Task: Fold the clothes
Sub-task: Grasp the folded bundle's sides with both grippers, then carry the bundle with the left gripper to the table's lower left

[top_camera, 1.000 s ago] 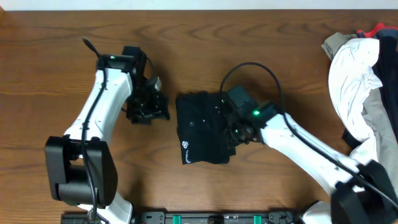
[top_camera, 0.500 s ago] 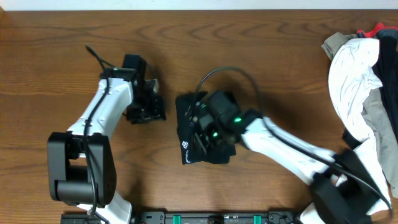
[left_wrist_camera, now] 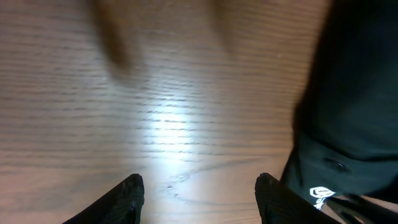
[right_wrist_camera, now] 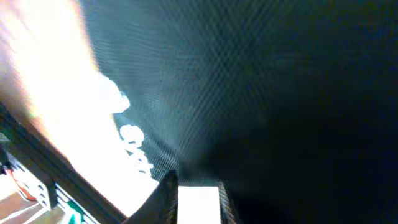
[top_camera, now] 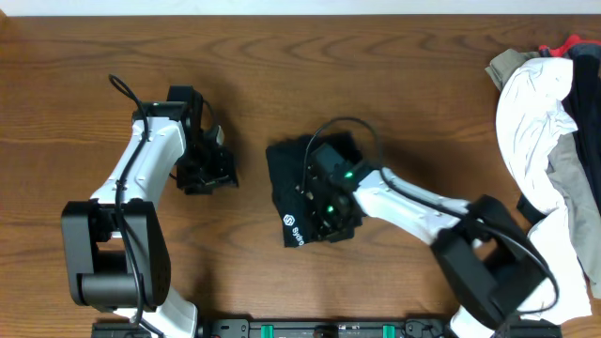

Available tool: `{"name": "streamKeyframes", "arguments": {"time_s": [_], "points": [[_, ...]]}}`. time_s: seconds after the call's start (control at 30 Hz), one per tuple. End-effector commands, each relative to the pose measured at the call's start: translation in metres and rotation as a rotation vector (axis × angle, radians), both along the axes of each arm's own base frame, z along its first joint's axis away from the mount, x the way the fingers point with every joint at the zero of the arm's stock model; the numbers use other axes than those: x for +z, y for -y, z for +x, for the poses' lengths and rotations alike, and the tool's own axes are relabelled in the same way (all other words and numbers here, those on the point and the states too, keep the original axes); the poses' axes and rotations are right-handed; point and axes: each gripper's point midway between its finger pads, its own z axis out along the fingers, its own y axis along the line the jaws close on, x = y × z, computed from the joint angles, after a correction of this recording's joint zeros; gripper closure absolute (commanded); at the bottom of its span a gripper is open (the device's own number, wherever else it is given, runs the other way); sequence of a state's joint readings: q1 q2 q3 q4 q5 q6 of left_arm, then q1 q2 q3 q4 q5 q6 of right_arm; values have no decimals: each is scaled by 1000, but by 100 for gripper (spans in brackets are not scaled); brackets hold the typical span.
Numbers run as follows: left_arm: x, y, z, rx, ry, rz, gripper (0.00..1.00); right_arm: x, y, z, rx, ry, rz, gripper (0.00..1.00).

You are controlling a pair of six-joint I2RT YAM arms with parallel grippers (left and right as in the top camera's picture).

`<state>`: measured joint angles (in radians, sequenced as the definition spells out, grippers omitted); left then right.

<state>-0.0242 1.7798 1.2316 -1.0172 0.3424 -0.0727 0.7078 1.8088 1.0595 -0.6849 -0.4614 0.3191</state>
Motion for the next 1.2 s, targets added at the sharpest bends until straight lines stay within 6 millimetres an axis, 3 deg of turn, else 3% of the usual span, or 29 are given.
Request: {"name": "streamKeyframes", "arguments": {"time_s": [0.0,0.17,0.33,0.47,0.63,0.93,1.17], "points": [[16,24,7,-12,49,-151,36,47,14,34,37,268,11,73],[24,46,17,-8,92,-260,26,105,43,62,-132,446,20,43],[12,60,19,114,57,-258,23,133,87,80,-314,483,15,39],[-9,75,25,199,77,-272,15,130,113,86,-388,449,-12,40],[-29,100,18,186,106,-294,12,126,128,86,-416,420,-34,42],[-53,132,7,206,138,-283,11,125,128,84,-413,411,-37,43],[-53,141,3,187,137,-292,13,122,130,79,-398,395,-51,44]]}}
